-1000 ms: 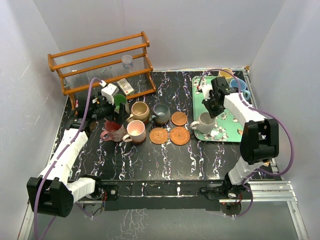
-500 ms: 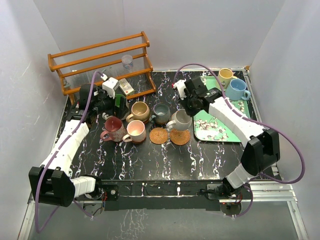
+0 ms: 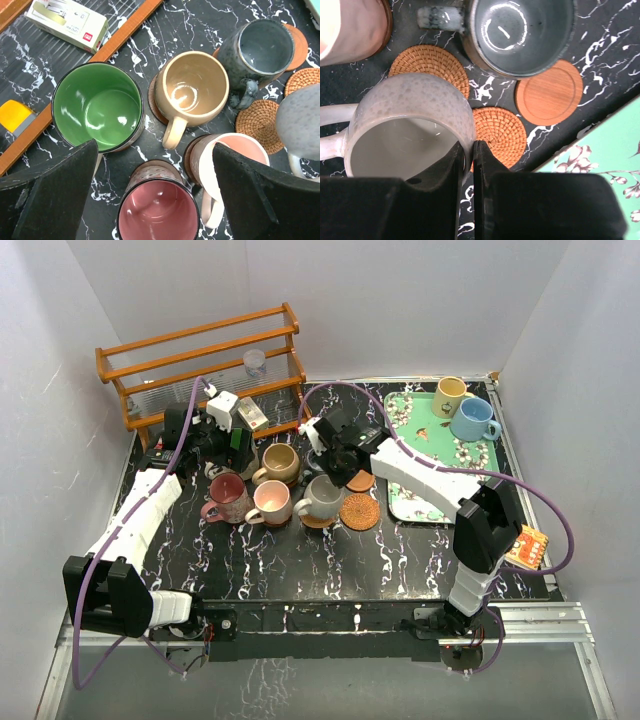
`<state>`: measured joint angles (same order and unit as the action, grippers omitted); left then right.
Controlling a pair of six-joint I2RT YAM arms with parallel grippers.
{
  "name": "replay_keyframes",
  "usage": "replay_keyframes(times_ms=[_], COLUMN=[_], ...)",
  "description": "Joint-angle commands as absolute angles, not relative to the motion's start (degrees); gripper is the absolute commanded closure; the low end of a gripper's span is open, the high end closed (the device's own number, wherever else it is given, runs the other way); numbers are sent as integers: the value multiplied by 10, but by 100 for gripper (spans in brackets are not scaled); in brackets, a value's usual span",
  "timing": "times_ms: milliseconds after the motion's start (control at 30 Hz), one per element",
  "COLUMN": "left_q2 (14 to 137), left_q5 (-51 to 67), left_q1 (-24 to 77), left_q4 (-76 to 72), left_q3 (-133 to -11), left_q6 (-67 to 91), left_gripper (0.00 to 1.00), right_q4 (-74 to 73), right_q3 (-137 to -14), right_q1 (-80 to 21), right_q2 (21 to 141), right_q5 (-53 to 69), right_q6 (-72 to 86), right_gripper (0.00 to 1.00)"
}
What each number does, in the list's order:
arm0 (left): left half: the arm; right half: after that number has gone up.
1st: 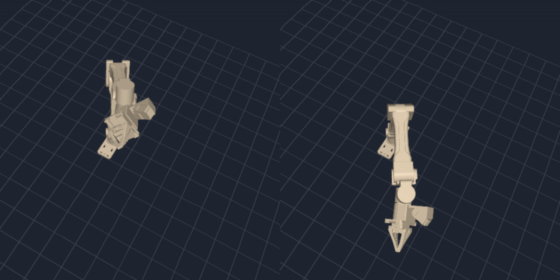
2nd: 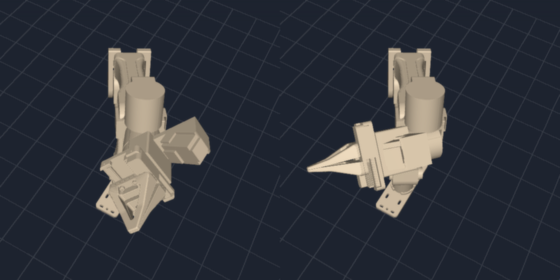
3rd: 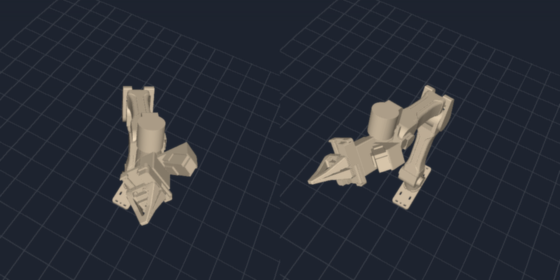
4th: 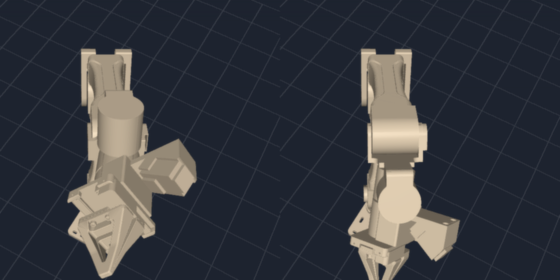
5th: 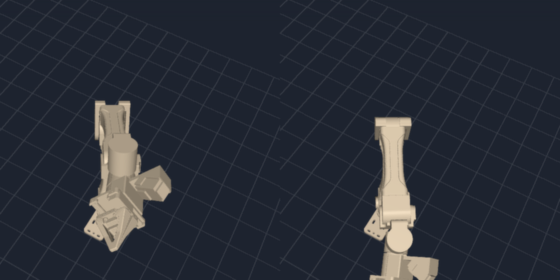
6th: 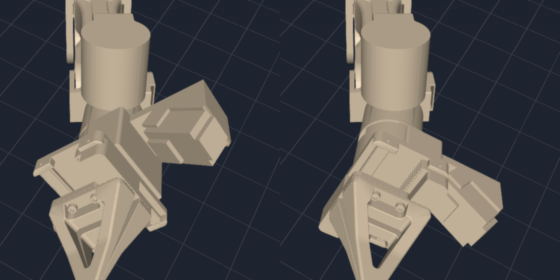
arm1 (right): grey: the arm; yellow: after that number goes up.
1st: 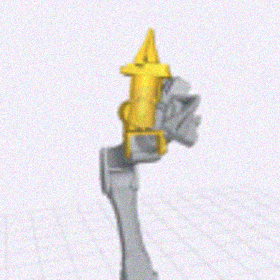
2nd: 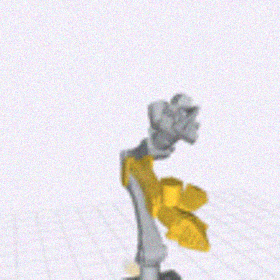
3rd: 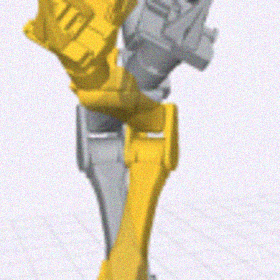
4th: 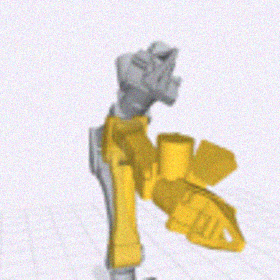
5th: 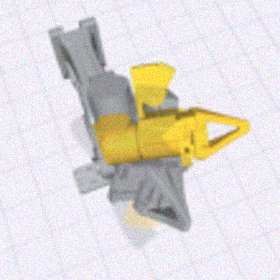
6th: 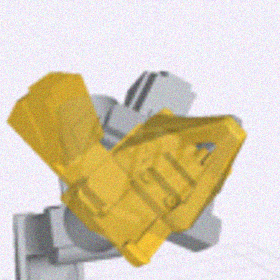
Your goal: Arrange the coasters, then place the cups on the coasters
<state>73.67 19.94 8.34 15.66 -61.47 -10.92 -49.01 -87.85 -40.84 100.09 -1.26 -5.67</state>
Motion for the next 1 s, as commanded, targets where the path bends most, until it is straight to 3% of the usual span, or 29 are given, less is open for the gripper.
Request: replay_keyframes(times_ms=[0,967], left_q2=[735,733], left_q5=[183,189], left_q1=[80,76], left_q4=[178,171], left_q3=[-653,-646], left_q6=[-128,-126], left_gripper=[3,3], right_q4=[-438,-446], right_q3=[-920,-938], right_q1=[-425,-452], right_q2=[1015,1075], right_q5=[-43,-77], right_q6=[-23,-24], right_gripper=[100,100])
